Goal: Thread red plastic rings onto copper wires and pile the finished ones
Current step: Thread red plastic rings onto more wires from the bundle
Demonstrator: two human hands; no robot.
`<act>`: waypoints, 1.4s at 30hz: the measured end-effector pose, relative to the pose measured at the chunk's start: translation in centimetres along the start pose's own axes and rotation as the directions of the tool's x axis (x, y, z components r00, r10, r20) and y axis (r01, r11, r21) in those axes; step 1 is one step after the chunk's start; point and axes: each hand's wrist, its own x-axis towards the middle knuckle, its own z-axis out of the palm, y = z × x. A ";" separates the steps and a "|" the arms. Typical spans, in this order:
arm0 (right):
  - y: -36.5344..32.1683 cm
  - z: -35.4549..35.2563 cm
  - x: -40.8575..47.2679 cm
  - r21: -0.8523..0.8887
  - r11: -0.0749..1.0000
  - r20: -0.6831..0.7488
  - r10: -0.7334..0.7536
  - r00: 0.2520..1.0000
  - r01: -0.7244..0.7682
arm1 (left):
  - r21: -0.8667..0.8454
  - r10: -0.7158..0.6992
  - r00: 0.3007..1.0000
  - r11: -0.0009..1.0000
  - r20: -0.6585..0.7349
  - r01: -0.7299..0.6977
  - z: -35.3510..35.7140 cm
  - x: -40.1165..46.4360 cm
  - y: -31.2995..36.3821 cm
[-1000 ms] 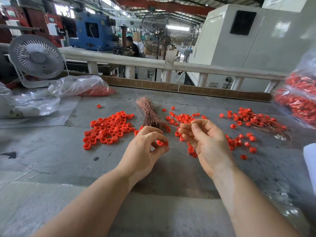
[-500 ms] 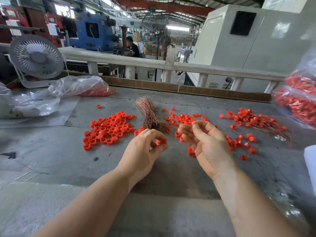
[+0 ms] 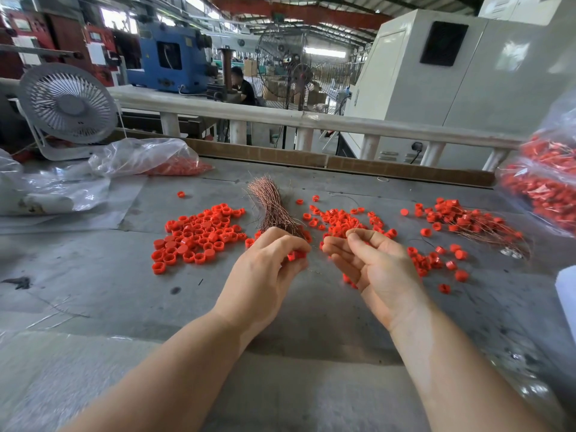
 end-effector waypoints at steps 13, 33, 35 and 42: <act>-0.4 0.2 -0.4 0.002 0.998 0.048 0.067 0.997 -0.068 | 0.001 -0.089 0.995 0.996 0.045 0.089 0.4 0.1 -0.3; -0.6 -0.2 -0.4 0.081 0.996 0.015 -0.046 0.999 0.044 | 0.003 -0.178 0.982 0.984 0.069 0.178 0.5 0.0 -0.5; -0.6 -0.2 -0.4 0.096 0.994 0.007 -0.054 0.999 0.053 | 0.003 -0.174 0.982 0.985 0.071 0.174 0.5 0.0 -0.5; -0.6 -0.3 -0.3 0.112 0.989 -0.059 -0.090 0.994 0.096 | -0.006 -0.199 0.978 0.980 0.066 0.200 0.5 0.1 -0.6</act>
